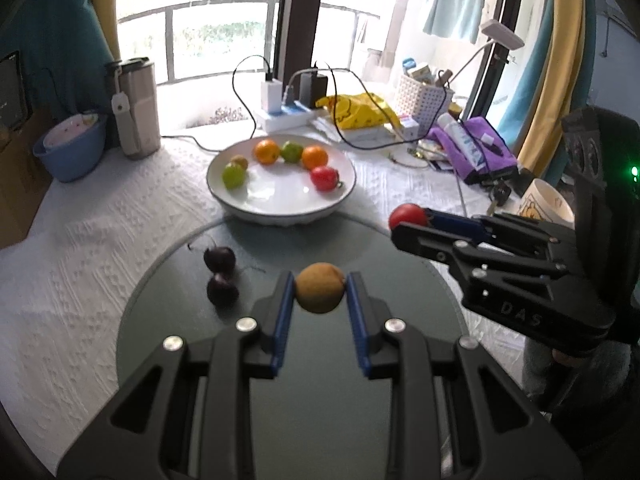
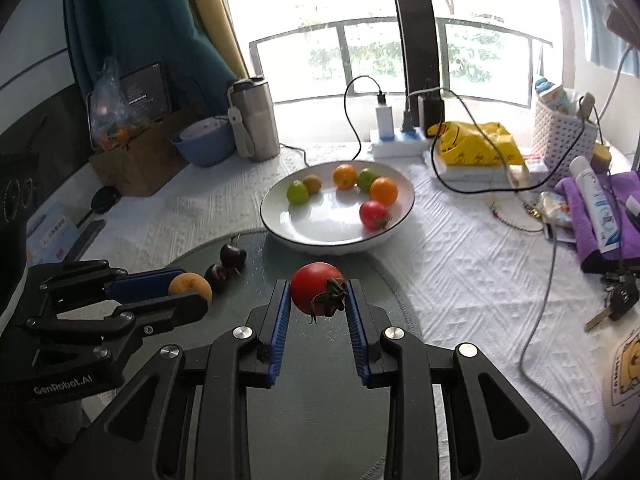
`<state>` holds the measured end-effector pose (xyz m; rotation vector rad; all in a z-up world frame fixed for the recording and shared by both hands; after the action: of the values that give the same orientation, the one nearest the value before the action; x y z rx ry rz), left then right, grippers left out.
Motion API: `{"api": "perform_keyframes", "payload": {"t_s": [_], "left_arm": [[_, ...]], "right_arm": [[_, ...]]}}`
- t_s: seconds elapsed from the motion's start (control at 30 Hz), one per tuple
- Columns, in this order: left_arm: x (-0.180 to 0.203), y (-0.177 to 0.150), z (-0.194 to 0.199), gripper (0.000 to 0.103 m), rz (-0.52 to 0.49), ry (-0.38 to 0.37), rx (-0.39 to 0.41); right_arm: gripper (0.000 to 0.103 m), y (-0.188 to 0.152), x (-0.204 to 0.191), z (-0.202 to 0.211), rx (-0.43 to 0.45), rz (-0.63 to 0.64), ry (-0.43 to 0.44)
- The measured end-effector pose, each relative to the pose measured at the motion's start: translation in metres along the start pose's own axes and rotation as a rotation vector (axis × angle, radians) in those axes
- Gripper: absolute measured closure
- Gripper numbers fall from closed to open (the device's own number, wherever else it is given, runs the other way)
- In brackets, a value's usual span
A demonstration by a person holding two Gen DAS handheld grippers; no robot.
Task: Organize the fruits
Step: 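Carry the kiwi and tomato over the white bowl and open both grippers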
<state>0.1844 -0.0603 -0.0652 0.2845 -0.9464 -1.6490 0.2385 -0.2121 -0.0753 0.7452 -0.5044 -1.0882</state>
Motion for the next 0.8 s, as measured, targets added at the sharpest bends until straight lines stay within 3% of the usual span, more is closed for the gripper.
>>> {"api": "perform_keyframes", "payload": {"t_s": [0.43,0.8], "left_arm": [[-0.003,0.039,0.007,0.075,-0.047,0.005,0.059],[-0.033,0.070,-0.026,0.075,-0.044,0.006,0.058]], "right_arm": [[0.073,0.031,0.009,-0.002,0.039,0.006,-0.003],[0.073,0.056,0.006,-0.035,0.017,0.027,0.005]]}}
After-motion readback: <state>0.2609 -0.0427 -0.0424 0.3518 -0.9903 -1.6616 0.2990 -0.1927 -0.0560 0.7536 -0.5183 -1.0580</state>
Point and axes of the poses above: each gripper's, at about its wrist camera, not at the fingertips, and z roughly against the way its jaws point, x to its right, y to its top, the point moved 2 cm from there along -z, roughly the way its jaws point, and after that the axes turned 13 degrees about -y, right-handed, at the moved point
